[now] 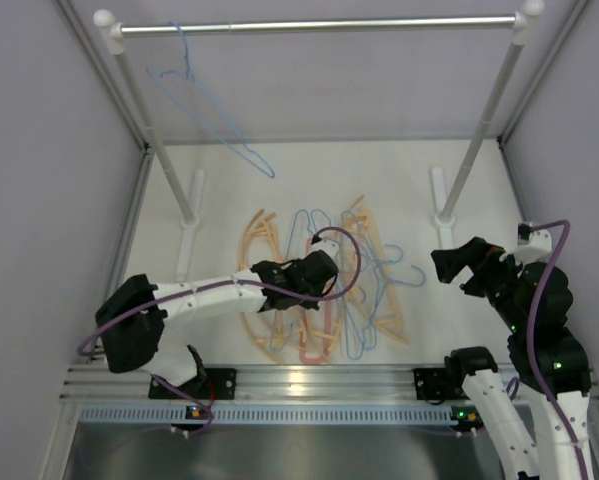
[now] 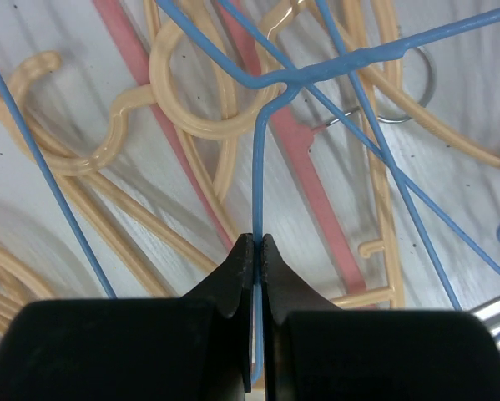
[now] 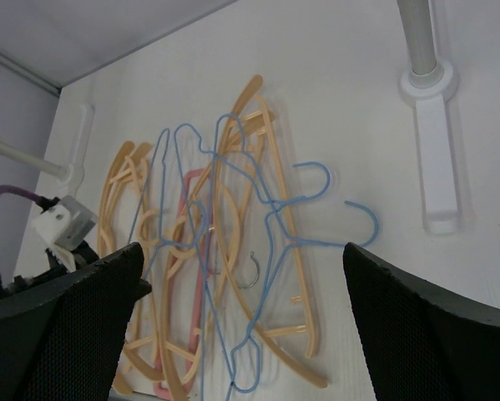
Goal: Organize the hangers
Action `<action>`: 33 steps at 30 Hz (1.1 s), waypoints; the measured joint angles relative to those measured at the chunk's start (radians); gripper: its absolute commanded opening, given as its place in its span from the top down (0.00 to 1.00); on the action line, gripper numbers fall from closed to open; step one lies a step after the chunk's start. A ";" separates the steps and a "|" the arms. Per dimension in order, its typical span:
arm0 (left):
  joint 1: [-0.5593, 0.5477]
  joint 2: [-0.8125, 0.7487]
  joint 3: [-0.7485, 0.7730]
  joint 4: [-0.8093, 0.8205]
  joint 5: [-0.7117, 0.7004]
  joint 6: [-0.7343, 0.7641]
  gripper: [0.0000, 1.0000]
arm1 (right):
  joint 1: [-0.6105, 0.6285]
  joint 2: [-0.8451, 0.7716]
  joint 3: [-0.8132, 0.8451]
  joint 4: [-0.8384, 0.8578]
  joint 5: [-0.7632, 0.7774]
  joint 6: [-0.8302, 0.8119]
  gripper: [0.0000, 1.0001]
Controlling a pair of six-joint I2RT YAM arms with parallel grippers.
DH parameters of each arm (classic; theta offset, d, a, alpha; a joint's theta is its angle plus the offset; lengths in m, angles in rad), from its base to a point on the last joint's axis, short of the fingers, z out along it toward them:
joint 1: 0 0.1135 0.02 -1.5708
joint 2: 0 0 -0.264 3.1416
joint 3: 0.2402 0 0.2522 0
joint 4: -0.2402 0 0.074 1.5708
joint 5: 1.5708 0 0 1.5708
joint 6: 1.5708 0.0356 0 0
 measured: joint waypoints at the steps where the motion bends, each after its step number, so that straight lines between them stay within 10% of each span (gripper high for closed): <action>1: 0.000 -0.029 0.000 -0.008 0.002 -0.001 1.00 | 0.000 0.000 0.000 0.000 0.000 0.000 0.01; 14: 0.000 -0.342 0.074 0.013 0.085 -0.118 1.00 | 0.000 0.026 0.003 0.000 -0.010 0.000 0.01; 33: 0.101 -0.225 0.518 0.275 -0.021 -0.353 1.00 | 0.000 0.105 0.074 0.000 -0.039 -0.008 0.01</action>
